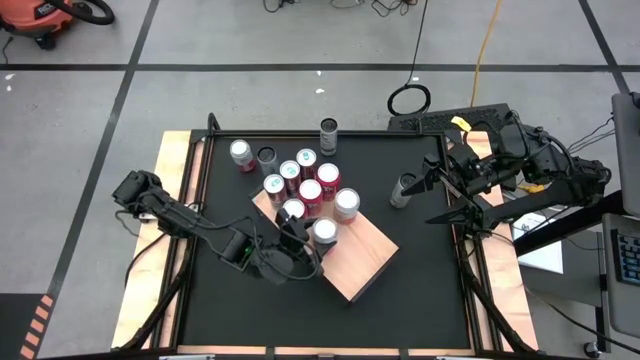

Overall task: Place canned beverage on shelf
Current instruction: Put the bottom pink soda can on the shelf aligned with the other pink soda can

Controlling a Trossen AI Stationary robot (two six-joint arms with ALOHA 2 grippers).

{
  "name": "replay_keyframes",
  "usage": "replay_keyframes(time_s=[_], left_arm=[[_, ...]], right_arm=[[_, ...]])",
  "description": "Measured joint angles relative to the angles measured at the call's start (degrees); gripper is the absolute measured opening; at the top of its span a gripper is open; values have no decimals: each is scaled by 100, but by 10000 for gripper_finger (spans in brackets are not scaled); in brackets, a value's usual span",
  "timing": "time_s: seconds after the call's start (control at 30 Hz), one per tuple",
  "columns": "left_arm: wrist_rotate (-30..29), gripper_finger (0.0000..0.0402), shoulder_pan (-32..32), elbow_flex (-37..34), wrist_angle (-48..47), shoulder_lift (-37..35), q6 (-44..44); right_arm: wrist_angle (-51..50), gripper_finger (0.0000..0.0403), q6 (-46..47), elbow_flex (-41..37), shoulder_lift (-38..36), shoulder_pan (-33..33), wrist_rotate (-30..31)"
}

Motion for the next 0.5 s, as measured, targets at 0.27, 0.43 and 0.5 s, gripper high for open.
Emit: replay_keyframes(time_s=[0.27, 0.43, 0.5], left_arm=[[-24, 341, 0, 13, 36, 0, 0], [-20, 342, 0, 13, 25, 0, 1], [-20, 342, 0, 13, 23, 0, -1]], right_arm=[[0, 389, 1, 0, 0, 0, -1], [0, 389, 1, 0, 0, 0, -1], [0, 389, 1, 0, 0, 0, -1]])
